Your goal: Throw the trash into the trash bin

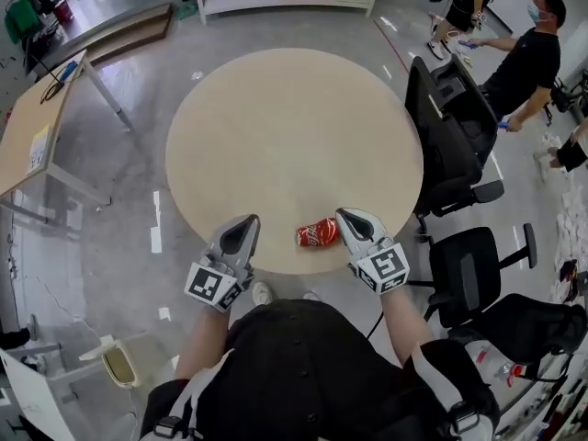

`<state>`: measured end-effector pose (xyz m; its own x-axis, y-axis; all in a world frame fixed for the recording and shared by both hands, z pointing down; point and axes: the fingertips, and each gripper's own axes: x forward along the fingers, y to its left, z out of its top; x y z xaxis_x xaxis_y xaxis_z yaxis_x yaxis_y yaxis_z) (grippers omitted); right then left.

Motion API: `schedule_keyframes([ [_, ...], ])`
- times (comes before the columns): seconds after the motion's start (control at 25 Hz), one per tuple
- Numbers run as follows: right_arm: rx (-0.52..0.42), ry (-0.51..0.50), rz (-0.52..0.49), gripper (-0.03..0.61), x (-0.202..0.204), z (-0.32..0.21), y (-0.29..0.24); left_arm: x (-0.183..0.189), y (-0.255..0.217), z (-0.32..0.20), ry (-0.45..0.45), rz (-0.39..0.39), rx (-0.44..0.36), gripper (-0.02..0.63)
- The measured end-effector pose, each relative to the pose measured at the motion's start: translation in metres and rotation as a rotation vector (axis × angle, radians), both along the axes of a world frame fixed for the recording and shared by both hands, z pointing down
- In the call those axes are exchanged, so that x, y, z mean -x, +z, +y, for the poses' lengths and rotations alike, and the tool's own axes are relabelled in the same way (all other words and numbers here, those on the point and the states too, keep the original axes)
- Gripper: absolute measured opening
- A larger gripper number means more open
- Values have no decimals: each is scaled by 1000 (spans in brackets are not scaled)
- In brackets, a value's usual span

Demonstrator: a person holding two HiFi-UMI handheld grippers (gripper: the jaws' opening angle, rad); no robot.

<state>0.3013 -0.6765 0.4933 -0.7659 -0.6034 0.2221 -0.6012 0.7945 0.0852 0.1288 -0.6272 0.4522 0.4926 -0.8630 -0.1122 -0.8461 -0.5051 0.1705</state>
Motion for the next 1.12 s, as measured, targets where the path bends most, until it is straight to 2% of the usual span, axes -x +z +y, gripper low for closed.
schedule_keyframes([
  [0.12, 9, -85, 53, 6, 10, -6, 11, -2, -3, 1, -32, 20, -6, 3],
  [0.28, 78, -228, 151, 9, 32, -4, 45, 0, 6, 6, -54, 11, 26, 3],
  [0.4, 148, -366, 263, 177, 48, 7, 78, 2, 14, 12, -63, 6, 53, 3],
  [0.56, 205, -566, 504, 312, 56, 28, 138, 9, 21, 23, -89, 2, 81, 3],
  [0.64, 234, -650, 616, 355, 57, 37, 165, 15, 23, 30, -115, 10, 91, 3],
  [0.76, 264, -759, 754, 370, 61, 47, 197, 27, 25, 39, -153, 19, 99, 3],
  [0.92, 232, -870, 909, 370, 60, 49, 227, 39, 28, 51, -211, 33, 112, 3],
  [1.12, 258, -951, 1031, 370, 53, 56, 251, 50, 32, 63, -267, 38, 129, 3],
])
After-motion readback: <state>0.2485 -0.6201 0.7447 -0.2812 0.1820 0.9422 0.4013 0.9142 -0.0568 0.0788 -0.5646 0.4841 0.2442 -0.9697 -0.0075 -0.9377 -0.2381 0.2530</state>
